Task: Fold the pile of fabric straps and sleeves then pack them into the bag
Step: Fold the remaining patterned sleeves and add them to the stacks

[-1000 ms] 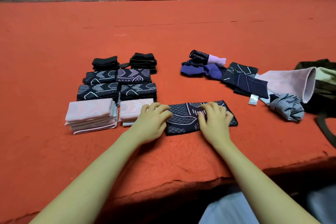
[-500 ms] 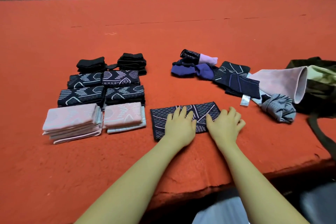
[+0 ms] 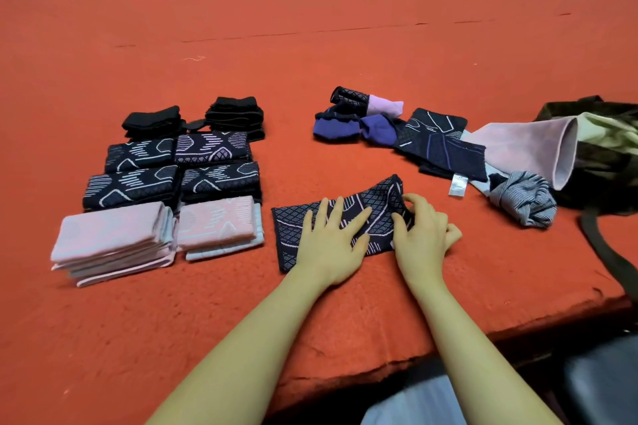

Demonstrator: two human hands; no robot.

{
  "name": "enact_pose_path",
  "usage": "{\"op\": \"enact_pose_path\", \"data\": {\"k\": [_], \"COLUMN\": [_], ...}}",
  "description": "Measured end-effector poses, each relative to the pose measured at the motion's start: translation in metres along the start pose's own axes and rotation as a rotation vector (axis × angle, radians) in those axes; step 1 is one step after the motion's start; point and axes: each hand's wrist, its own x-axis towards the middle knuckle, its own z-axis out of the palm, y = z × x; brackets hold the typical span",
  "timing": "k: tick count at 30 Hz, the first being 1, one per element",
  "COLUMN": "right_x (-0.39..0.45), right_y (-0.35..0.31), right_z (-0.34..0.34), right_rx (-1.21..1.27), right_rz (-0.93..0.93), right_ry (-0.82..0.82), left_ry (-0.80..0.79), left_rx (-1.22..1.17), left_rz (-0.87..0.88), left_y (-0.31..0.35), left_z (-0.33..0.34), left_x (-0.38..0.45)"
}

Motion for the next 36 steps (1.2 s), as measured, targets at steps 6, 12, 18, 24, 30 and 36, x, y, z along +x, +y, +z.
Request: {"op": "enact_pose_path", "data": {"k": [6, 12, 18, 24, 30, 36], "right_x": [-0.004, -0.004, -0.009, -0.021, -0.024, -0.013], "right_y": [-0.001, -0.007, -0.028, -0.046, -0.048, -0.048], "right_z": [-0.003, -0.005, 0.007, 0.015, 0.010, 0.005], "right_rx": [-0.019, 0.205, 0.316, -0.116, -0.311, -0.393], "right_rz": [-0.006, -0.289, -0.411, -0.507, -0.442, -0.490], "right_ry": [0.024, -0.046, -0.318, -0.522, -0.700, -0.748], "left_ry": [-0.015, -0.080, -0.089, -0.058, -0.018, -0.017], "left_rx": [-0.007, 0.010, 0.160, 0.331, 0.356, 0.344], "left_rz": [-0.018, 0.043, 0.052, -0.039, -0.079, -0.065], "left_y": [0.002, -0.005, -0.036, -0.056, -0.065, -0.071], "left_z": [-0.001, -0.008, -0.019, -0.029, -0.037, -0.042], "left_x": [-0.001, -0.003, -0.027, -0.049, -0.056, -0.050]}}
